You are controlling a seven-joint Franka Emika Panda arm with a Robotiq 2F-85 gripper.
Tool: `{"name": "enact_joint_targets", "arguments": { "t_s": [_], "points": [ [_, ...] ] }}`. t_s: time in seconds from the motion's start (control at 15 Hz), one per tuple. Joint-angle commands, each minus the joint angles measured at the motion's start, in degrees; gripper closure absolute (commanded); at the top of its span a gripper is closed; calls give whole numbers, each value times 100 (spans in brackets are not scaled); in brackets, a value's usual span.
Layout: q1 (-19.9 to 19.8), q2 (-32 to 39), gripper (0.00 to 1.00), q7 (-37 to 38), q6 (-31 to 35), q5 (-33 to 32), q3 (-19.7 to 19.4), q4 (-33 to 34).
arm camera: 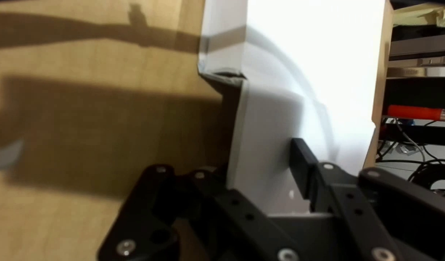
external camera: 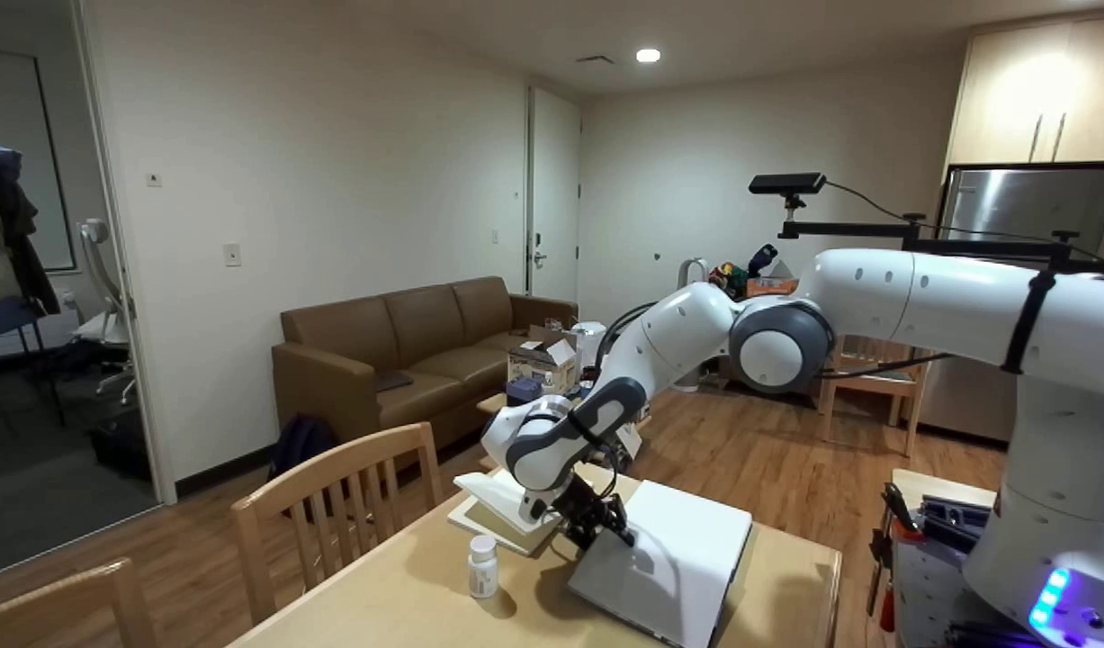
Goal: Close the open book on the left
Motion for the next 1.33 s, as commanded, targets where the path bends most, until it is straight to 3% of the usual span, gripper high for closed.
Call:
{"name": "enact_joint_targets", "arguments": {
  "t_s": [0.0, 0.87, 1.27],
  "points": [
    [-229, -97, 91, -486, 218, 175, 267, -66],
    [-1322, -597, 89, -2226, 647, 722, 1168, -490],
    [-2010, -908, 89, -2883, 1126, 1002, 1585, -1160]
  ]
}}
